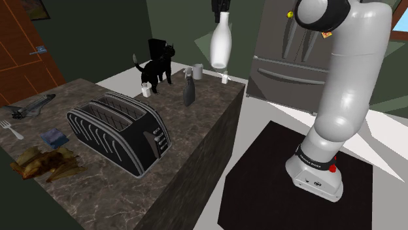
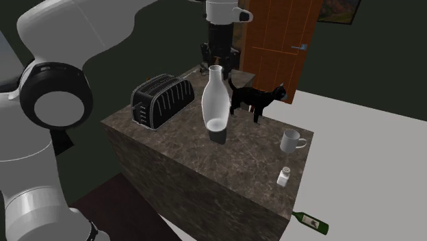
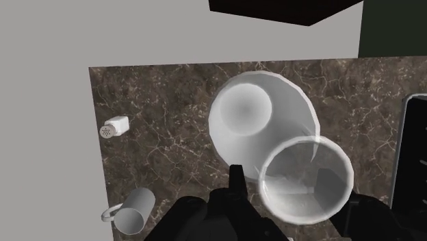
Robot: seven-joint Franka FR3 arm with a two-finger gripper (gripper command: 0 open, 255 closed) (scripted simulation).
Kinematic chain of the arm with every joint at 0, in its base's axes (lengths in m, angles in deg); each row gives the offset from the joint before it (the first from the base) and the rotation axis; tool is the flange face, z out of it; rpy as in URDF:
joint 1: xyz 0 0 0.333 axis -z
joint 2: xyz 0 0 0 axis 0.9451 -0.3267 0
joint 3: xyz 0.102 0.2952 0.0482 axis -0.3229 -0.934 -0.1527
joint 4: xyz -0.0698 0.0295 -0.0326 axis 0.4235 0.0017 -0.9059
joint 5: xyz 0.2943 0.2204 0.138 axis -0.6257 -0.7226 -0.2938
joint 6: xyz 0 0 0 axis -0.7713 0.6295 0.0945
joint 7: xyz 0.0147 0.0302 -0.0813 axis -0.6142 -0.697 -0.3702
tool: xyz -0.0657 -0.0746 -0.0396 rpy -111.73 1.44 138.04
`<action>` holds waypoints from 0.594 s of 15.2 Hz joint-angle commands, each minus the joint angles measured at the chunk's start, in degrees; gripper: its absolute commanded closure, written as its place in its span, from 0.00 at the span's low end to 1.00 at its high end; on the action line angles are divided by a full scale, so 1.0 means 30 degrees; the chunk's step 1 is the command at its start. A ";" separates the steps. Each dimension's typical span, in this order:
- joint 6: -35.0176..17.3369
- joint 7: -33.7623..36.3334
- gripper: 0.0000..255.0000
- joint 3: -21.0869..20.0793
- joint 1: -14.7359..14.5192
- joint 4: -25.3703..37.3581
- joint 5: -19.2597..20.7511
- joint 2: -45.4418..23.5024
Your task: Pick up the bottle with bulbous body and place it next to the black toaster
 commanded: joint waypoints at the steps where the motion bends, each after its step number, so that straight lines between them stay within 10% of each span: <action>1: 0.0805 -0.0022 1.00 0.0014 0.0083 0.1348 -0.0072 -0.0546; 6: 0.4051 0.0010 1.00 -0.0007 0.0498 0.7369 -0.0437 -0.3323; 9: 0.3041 0.0827 1.00 -0.0175 -0.0398 0.4786 -0.0181 -0.1731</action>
